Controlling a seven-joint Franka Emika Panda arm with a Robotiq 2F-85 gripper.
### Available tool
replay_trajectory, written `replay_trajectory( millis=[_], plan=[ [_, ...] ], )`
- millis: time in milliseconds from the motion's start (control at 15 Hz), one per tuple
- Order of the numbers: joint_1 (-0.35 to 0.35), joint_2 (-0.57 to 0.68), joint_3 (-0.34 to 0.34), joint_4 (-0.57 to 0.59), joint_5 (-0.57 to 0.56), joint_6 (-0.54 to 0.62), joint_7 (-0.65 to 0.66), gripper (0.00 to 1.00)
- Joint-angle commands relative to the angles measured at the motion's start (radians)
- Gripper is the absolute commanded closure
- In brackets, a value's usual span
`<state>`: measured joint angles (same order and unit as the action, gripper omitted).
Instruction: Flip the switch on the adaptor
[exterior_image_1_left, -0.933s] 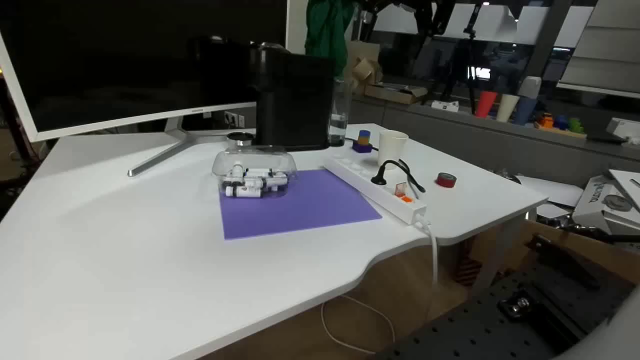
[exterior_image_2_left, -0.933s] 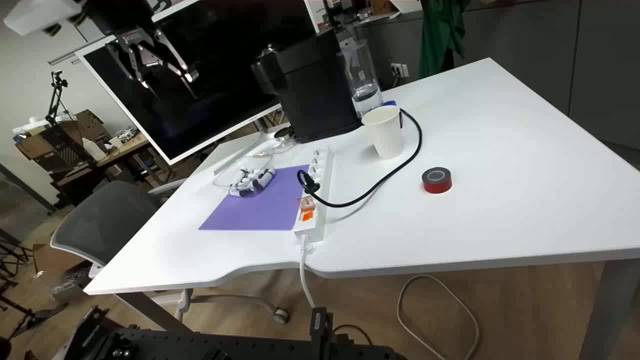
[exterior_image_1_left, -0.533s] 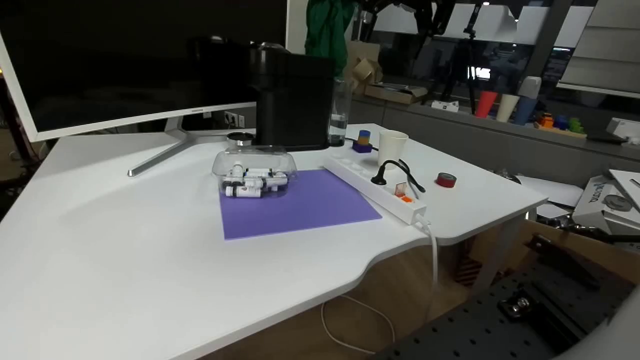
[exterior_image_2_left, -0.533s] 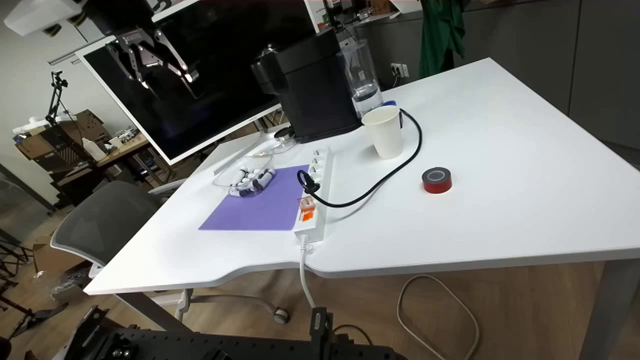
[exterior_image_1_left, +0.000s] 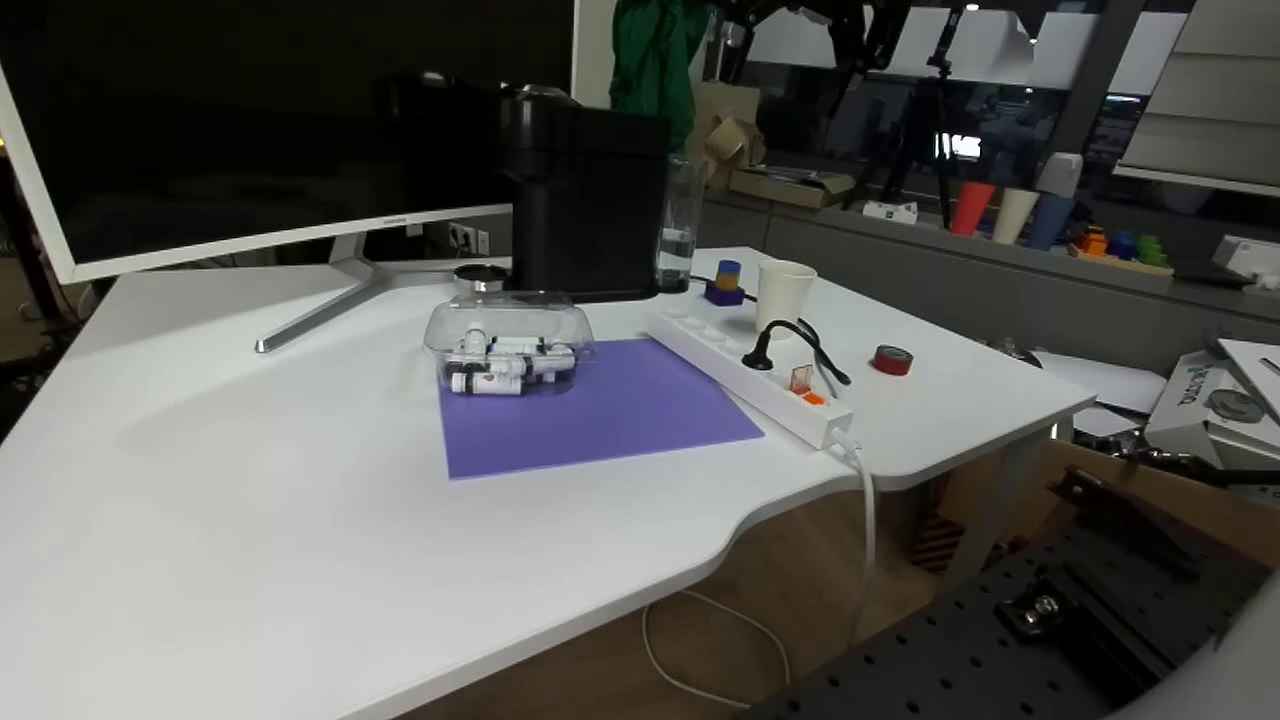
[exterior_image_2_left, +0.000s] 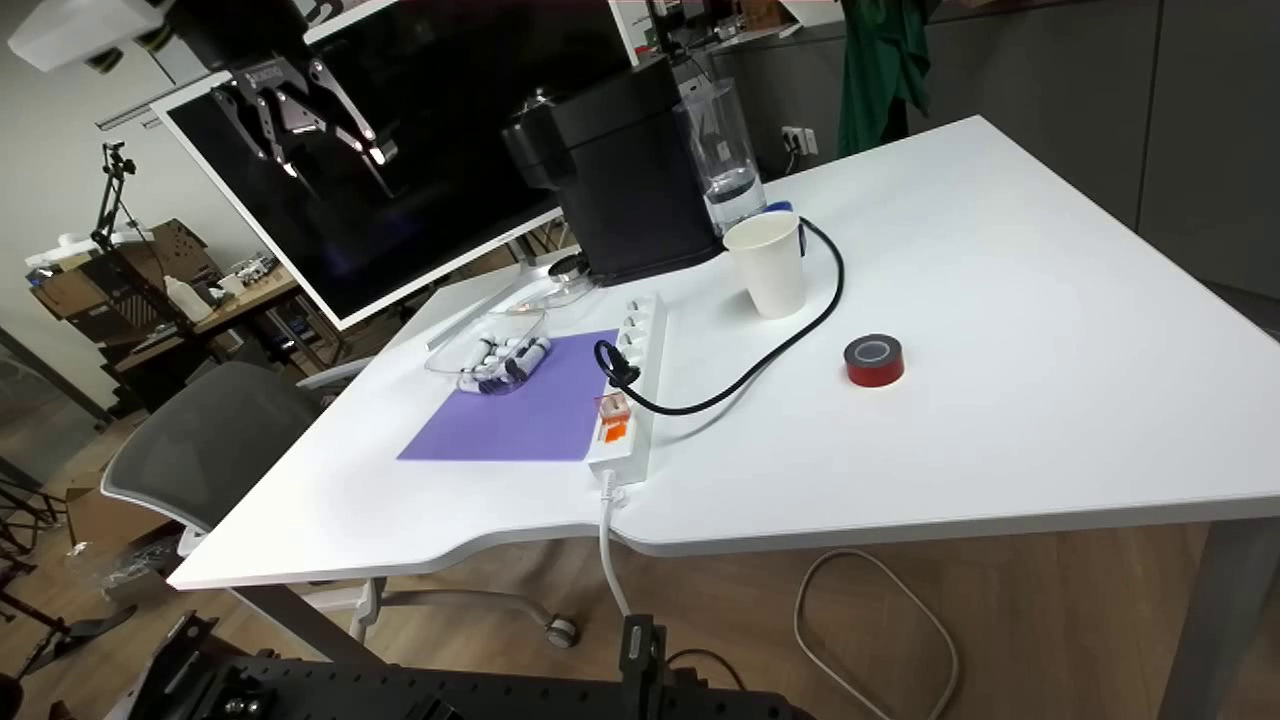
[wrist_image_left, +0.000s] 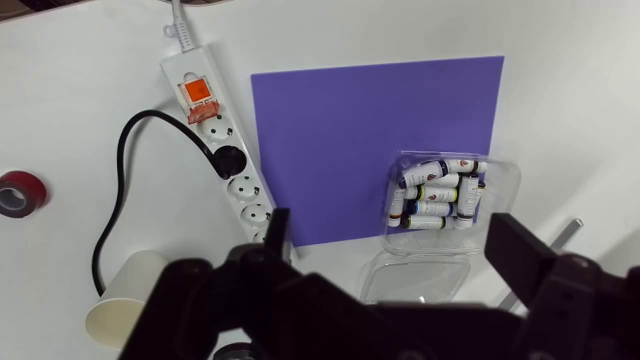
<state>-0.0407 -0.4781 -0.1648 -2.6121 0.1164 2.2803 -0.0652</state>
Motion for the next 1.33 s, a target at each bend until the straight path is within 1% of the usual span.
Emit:
replay_trajectory(
  millis=[0, 467, 600, 733, 800, 867, 933, 1000, 1067, 1133, 1267],
  plan=[
    [-0.014, 0.001, 0.013, 0.002, 0.008, -0.003, -0.006, 0.0],
    [-0.014, 0.001, 0.013, 0.002, 0.008, -0.003, -0.006, 0.0],
    [-0.043, -0.009, 0.045, -0.029, -0.045, 0.093, 0.032, 0.0],
    [-0.074, 0.034, 0.054, -0.045, -0.091, 0.204, 0.034, 0.0],
    [-0.089, 0.067, 0.049, -0.044, -0.113, 0.236, 0.026, 0.01],
    [-0.106, 0.102, 0.043, -0.04, -0.133, 0.26, 0.022, 0.25],
    [-0.119, 0.137, 0.033, -0.032, -0.149, 0.276, 0.013, 0.26],
    [-0.133, 0.175, 0.027, -0.016, -0.169, 0.273, 0.007, 0.29],
    [-0.151, 0.21, 0.028, -0.003, -0.195, 0.278, 0.016, 0.36],
    [-0.164, 0.247, 0.028, 0.016, -0.223, 0.265, 0.016, 0.46],
    [-0.18, 0.311, 0.029, 0.054, -0.278, 0.241, 0.013, 0.58]
  ],
)
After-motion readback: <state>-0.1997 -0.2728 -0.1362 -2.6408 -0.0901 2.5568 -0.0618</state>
